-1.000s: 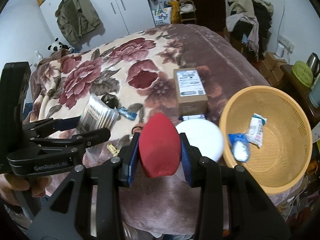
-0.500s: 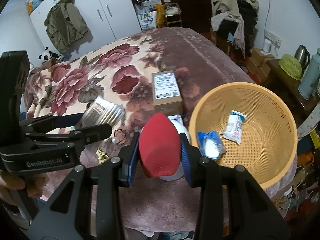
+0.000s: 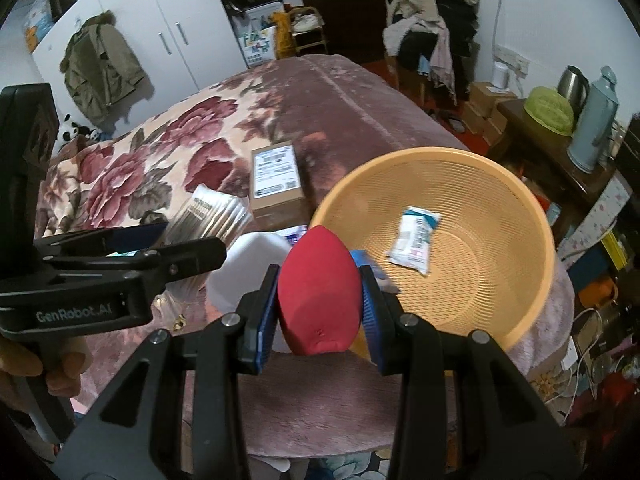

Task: Organize soft objects
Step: 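Carry the cotton-swab box and red sponge toward the orange basket, then open the left tool over the basket while the right tool releases the sponge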

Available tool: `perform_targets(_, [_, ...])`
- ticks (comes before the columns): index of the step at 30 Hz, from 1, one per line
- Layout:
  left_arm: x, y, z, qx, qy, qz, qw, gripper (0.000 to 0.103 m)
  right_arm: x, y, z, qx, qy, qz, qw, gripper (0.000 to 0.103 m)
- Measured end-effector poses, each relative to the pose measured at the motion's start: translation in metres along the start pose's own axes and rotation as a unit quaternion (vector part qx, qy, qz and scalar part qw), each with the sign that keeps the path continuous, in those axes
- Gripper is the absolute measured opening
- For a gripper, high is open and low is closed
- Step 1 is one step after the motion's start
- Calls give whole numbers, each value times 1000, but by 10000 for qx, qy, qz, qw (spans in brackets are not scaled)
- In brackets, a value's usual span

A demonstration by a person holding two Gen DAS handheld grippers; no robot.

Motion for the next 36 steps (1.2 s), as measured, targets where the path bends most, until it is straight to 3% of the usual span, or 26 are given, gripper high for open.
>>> perform_targets(16, [75,32,18,-154,390,-445,9981,73,53,-21,-3,88,387,-428,9983,38])
perform_targets(31, [102,55,33,-44,417,-720,9965,73,83,-19,-1,281,580,-676,9956,38])
perform_targets(35, [94,54,36,83,225,-813,9964,87,90,-14,1,419,615,-701,9948,41])
perform_targets(36, [90,53,36,109,186,-815,9964,92,91,-14,0,428,639,-743,9943,47])
Point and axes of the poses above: each gripper's, at about its wrist camera, not at the fingertips, and y roughly the way its jaws point, x to its right, z to its top, the point moved 1 cm from there along y, roughly the way its jaws point, and after that the axes turned 8 degrees about z, right-handed, at the moved point
